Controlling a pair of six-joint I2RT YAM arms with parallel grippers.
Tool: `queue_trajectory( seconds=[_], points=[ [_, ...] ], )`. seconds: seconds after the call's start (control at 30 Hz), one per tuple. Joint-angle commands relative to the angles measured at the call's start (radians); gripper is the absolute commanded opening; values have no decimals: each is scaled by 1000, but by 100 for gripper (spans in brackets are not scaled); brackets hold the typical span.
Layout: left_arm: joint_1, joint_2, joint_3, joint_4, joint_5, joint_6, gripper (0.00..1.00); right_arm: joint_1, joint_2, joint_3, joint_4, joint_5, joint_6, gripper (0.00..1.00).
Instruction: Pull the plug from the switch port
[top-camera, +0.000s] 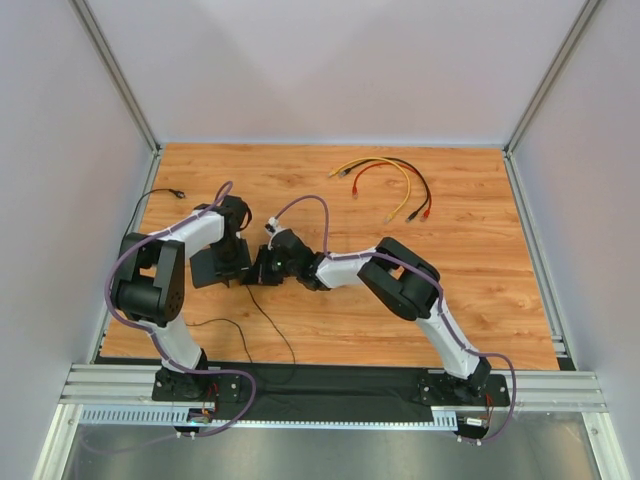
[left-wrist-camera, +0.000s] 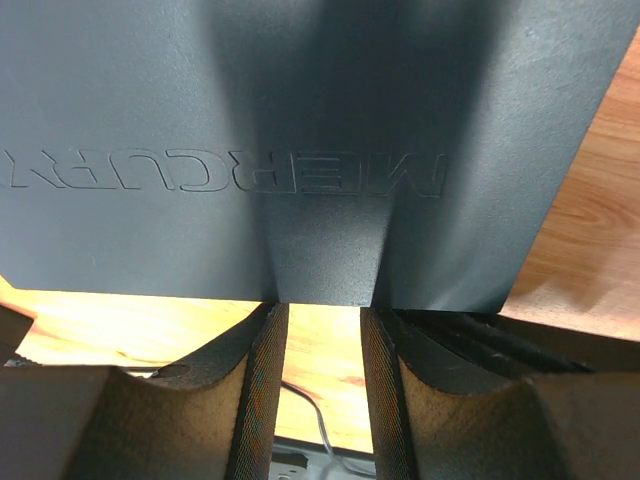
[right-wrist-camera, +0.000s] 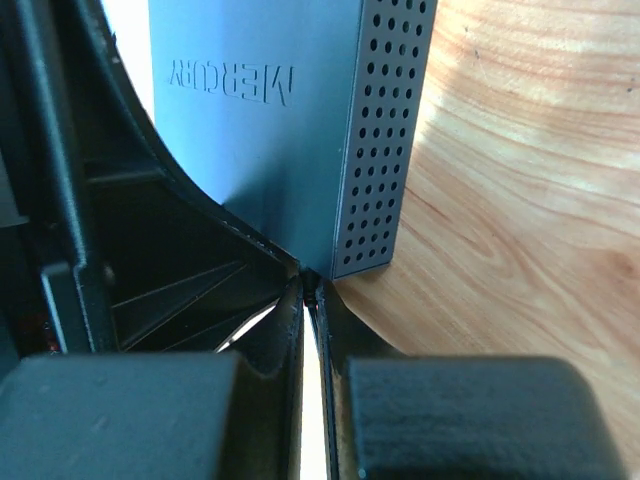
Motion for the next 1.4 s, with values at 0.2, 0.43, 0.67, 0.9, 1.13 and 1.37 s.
queue_trajectory(
  seconds=[0.2,0.43,0.67,0.9,1.13,1.37],
  points=[
    [4,24,50,157,-4,-30,43,15,-18,-190,48,-78,13,0],
    [4,13,43,158,-1,-25,43,2,-28,-175,25,-68,29,0],
    [5,-59,8,154,15,-21,43,-13,-125,-213,-71,-7,-45,0],
    [11,-350,-7,90,57,-33,45,-13,-133,-155,-126,-137,-94,0],
    [17,-660,8,16,-19,-57,47,53,-25,90,-247,-159,-132,3],
    [73,-820,50,-28,-99,-47,54,126,110,376,-431,-185,-155,9]
  ],
)
